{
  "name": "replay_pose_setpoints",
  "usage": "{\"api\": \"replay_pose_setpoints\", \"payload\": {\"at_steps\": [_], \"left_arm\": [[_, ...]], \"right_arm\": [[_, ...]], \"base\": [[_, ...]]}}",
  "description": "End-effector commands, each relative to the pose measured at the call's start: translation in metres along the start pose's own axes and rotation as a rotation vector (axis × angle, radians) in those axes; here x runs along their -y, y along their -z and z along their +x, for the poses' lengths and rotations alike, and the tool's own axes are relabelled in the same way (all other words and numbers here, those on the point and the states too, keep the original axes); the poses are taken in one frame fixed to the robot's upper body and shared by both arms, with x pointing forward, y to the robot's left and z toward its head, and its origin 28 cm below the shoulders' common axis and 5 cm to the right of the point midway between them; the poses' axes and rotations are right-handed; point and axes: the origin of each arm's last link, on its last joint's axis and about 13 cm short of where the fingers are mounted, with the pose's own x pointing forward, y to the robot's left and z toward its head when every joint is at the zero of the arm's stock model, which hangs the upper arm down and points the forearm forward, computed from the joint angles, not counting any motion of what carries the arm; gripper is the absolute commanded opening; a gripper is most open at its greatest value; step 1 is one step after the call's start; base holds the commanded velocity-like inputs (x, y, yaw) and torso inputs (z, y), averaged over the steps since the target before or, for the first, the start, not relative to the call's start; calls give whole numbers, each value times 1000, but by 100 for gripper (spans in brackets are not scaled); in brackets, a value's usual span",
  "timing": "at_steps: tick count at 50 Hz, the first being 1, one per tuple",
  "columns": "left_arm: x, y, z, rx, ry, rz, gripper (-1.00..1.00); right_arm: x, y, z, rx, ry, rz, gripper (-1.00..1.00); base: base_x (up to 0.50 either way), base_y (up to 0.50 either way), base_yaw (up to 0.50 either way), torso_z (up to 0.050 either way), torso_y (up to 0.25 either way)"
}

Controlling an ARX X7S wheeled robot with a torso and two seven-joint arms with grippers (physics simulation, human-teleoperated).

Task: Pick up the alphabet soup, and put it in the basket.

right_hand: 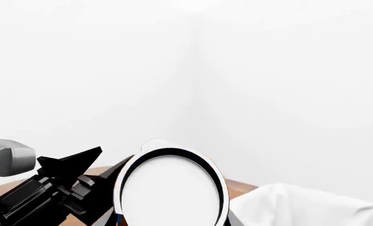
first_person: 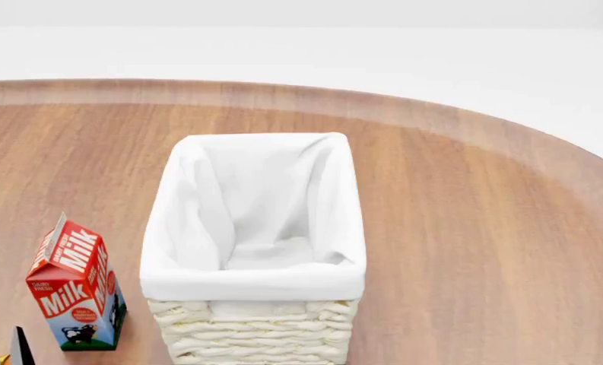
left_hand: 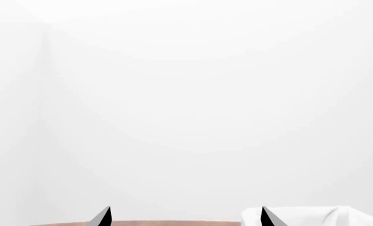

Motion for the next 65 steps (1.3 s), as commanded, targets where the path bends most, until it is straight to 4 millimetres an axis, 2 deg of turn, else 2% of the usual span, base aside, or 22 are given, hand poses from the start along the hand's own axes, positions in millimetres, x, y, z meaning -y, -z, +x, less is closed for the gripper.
{"api": "replay_pose_setpoints", "payload": {"at_steps": [1, 9, 22, 39, 44, 47, 56, 65], "left_arm": [[0, 1, 0, 0, 0, -3, 100], [0, 0, 0, -1, 0, -4, 100], [-1, 2, 1, -3, -2, -5, 100], [0, 0, 1, -5, -1, -6, 100], [0, -1, 1, -6, 1, -6, 100], [0, -1, 1, -6, -1, -8, 100], [0, 0, 2, -14, 4, -10, 100], [-1, 0, 2, -9, 0, -10, 100]], "right_arm": [[8, -7, 11, 37, 67, -51, -100], [13, -12, 23, 28, 101, -99, -100], [24, -47, 53, 8, 208, -200, -100], [38, -74, 88, -83, 234, -316, -100], [44, -77, 105, -134, 236, -366, -100], [54, -82, 122, -170, 251, -386, -100], [74, -84, 152, -221, 298, -374, -100], [98, -98, 189, -283, 335, -375, -100]], "base": [[0, 0, 0, 0, 0], [0, 0, 0, 0, 0], [0, 0, 0, 0, 1], [0, 0, 0, 0, 1], [0, 0, 0, 0, 0], [0, 0, 0, 0, 0], [0, 0, 0, 0, 0], [0, 0, 0, 0, 1]]}}
